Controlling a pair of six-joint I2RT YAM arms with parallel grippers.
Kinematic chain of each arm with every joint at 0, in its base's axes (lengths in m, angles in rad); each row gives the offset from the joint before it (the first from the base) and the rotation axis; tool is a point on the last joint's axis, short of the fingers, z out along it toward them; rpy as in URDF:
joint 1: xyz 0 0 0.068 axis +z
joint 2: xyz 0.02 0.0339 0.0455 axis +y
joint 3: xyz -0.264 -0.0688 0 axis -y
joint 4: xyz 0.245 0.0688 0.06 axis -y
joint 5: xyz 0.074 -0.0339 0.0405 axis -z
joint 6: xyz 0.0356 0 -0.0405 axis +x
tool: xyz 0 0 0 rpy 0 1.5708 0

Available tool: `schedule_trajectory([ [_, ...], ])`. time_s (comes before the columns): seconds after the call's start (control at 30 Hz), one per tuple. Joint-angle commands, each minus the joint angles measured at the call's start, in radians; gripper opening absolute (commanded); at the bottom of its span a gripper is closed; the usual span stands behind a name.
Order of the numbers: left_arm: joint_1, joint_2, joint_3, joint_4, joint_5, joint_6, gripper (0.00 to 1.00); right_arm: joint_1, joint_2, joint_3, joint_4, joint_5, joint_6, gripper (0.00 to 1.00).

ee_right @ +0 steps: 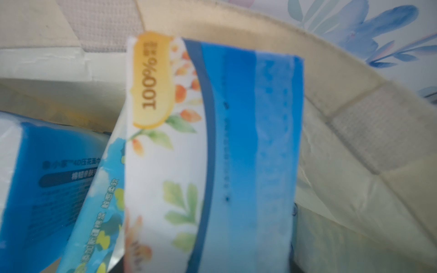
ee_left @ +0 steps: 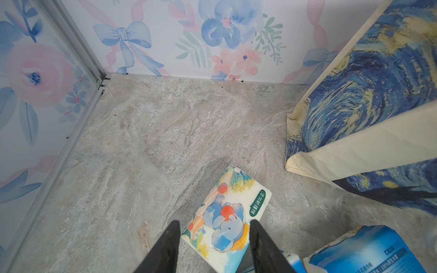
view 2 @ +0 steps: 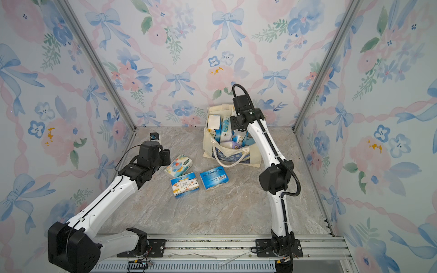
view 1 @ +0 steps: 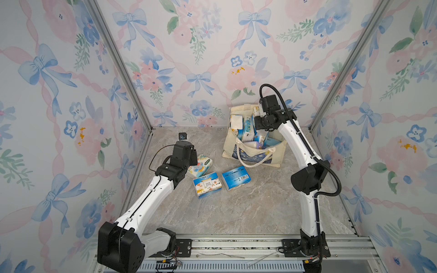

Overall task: Put tissues into the canvas bag
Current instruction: Place the pack of facial tissues in the canvas bag.

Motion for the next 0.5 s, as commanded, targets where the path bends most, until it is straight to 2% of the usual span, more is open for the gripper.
schedule_trajectory([
  [0.0, 0.009, 0.010, 0.036, -0.010, -0.006, 0.022, 0.50, -0.005, 0.055, 0.036, -0.070, -0.021, 0.015, 0.58],
  [0.13, 0.015, 0.025, 0.043, -0.019, -0.011, 0.027, 0.50, -0.010, 0.082, 0.048, -0.128, 0.085, -0.011, 0.58],
  [0.23, 0.020, 0.044, 0.052, -0.032, -0.022, 0.027, 0.50, -0.023, 0.084, 0.045, -0.142, 0.119, -0.015, 0.58],
  [0.37, 0.025, 0.069, 0.052, -0.042, -0.018, 0.030, 0.50, -0.027, 0.076, 0.044, -0.128, 0.113, -0.021, 0.60],
  [0.47, 0.026, 0.087, 0.050, -0.044, -0.018, 0.032, 0.50, -0.027, 0.065, 0.038, -0.110, 0.062, -0.024, 0.66],
])
